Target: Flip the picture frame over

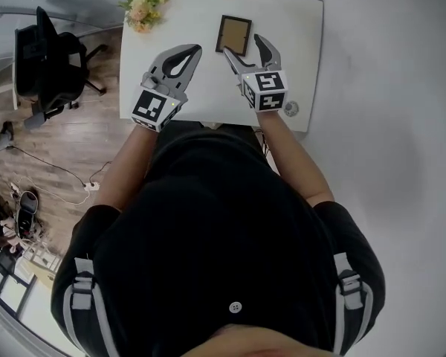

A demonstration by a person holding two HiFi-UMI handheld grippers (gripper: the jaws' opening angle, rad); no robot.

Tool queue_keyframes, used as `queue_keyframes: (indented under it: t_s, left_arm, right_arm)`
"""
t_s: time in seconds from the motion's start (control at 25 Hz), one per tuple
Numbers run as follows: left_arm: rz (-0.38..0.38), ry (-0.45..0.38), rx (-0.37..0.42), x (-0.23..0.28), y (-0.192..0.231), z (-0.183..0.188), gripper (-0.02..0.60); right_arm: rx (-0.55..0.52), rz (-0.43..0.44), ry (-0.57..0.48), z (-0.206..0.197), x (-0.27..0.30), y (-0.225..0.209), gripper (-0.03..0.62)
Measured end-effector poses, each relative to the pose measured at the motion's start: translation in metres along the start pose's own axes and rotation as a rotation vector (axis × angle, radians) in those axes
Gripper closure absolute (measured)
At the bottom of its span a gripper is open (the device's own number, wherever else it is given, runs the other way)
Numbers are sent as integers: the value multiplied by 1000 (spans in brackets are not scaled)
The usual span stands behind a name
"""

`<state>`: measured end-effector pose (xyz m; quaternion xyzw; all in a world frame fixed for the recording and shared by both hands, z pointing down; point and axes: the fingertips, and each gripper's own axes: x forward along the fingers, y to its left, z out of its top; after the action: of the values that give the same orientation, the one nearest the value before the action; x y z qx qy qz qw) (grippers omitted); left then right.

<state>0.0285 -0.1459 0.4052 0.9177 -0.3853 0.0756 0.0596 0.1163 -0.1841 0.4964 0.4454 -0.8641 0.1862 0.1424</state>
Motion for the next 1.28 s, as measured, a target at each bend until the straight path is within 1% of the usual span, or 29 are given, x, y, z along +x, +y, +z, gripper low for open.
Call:
queue_keyframes:
  t_s: [0.08,0.16,0.4,0.64,0.84,1.04,1.28]
  left_arm:
    - [31,17,-8,4,5,-8,577]
    - [43,19,-17,9,11,-13,577]
    - [-13,32,-32,18,33,-34,577]
    - [-73,29,-48,21,54,-57,577]
    - [-122,25,-63,28,65,-78,577]
    - [-139,27,-76,34,77,-98,577]
    - [-134,38,-81,44,87,-119,577]
  right_arm:
    - [17,-3,23,-9,10,-9,241]
    - [28,-10,43,-17,20,-14,241]
    - [62,-63,94,-37,55,-11,241]
    - [86,-180,158,-64,85,-11,241]
    - [117,-248,199,-89,102,-12,241]
    - [138,-292,242,-116,115,-10,256]
    - [151,-335,282,-139,124,-16,283]
